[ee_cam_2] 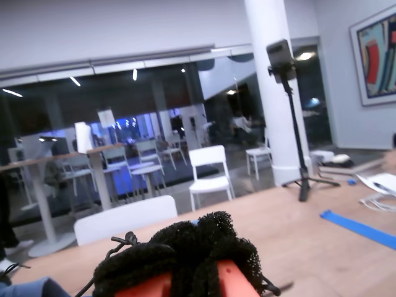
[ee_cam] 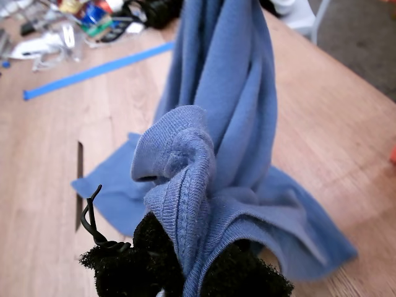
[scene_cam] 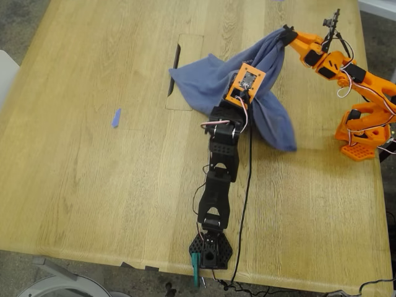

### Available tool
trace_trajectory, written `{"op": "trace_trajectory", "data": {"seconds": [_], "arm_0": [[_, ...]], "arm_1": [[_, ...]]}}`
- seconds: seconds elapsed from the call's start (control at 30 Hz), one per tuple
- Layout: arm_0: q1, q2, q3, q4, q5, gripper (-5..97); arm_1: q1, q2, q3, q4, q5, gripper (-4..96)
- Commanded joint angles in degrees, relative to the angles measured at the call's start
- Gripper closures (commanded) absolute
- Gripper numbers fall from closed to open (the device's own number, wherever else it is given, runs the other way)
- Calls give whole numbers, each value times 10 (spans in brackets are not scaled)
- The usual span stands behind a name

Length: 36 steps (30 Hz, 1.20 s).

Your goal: Fold a T-shirt

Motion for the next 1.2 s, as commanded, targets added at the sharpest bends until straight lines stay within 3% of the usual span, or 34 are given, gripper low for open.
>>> {"op": "trace_trajectory", "data": {"seconds": [0.0, 0.43, 1.17], "arm_0": [[-22, 111, -18, -18, 8, 918], [-47, 183, -18, -91, 13, 918], [-80, 258, 2, -270, -25, 918]], "arm_1": [[-7, 20, -60, -34, -7, 913], [-39, -9, -146, -56, -12, 913], [-41, -76, -315, -56, -21, 913]]}}
